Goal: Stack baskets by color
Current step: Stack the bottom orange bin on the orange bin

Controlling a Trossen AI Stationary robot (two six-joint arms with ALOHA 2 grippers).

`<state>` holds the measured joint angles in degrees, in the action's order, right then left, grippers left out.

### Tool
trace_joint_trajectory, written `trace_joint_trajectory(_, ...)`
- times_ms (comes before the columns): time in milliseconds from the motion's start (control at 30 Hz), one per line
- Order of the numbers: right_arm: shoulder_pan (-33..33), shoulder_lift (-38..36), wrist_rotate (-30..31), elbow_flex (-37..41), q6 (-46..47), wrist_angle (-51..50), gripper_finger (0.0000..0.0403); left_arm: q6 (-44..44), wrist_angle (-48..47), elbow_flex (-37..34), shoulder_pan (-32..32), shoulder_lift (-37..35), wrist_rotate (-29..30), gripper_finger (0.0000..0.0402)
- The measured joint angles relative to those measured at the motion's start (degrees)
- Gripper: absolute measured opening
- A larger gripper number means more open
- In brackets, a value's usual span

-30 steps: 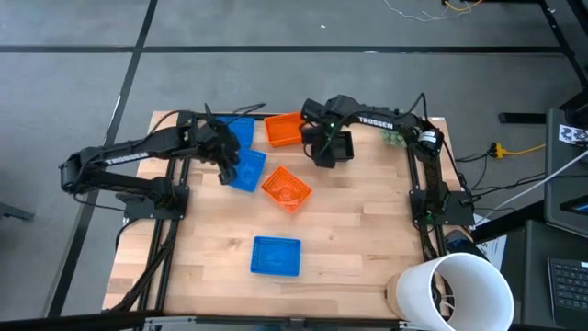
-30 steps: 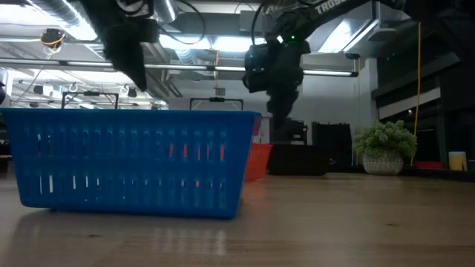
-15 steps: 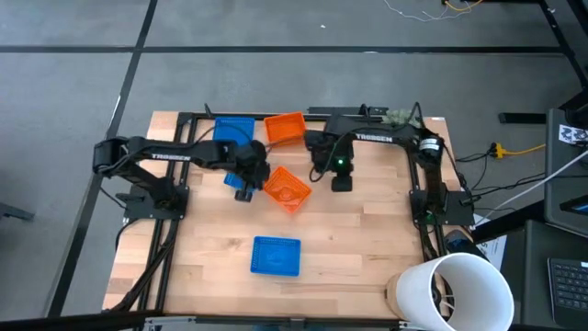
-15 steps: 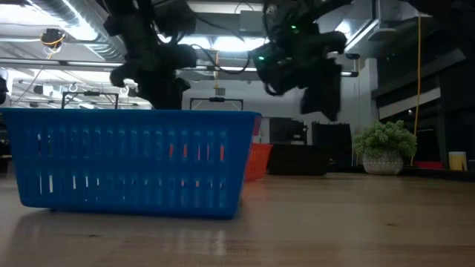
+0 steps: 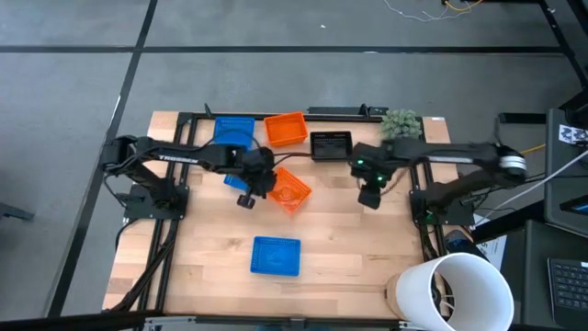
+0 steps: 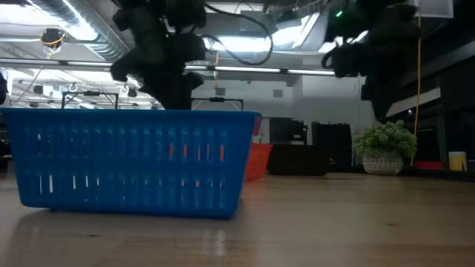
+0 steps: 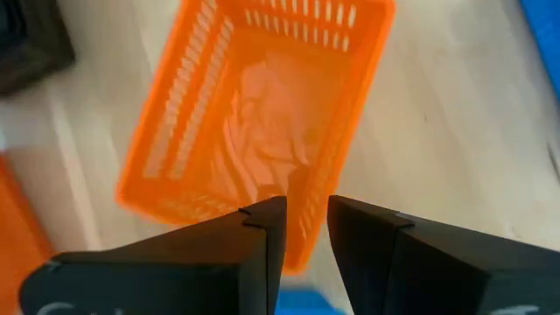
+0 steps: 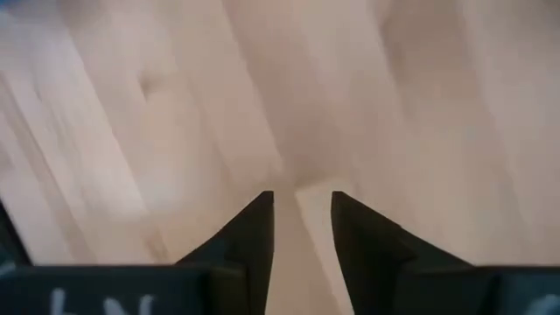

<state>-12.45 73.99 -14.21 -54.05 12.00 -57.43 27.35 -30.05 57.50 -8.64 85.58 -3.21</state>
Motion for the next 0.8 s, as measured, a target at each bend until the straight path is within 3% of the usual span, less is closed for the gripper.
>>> trace_joint_trajectory(133,1.3,-8.2,2.9,3.4,4.1,5.9,0.0115,0.1,-4.0,4.4,0.3,5.5,-0.6,0.0079)
trace_joint_trajectory(300,2.2,-13.3,4.3,4.6,4.4,7.2,0.0115,1.7,-5.5,6.5,1.5,9.7,-0.5,0.0079)
trace_joint_trajectory(800,2.6,-14.6,6.1,4.6,4.2,7.3,0.0115,5.8,-2.7,6.5,3.5,18.5,2.9,0.0069)
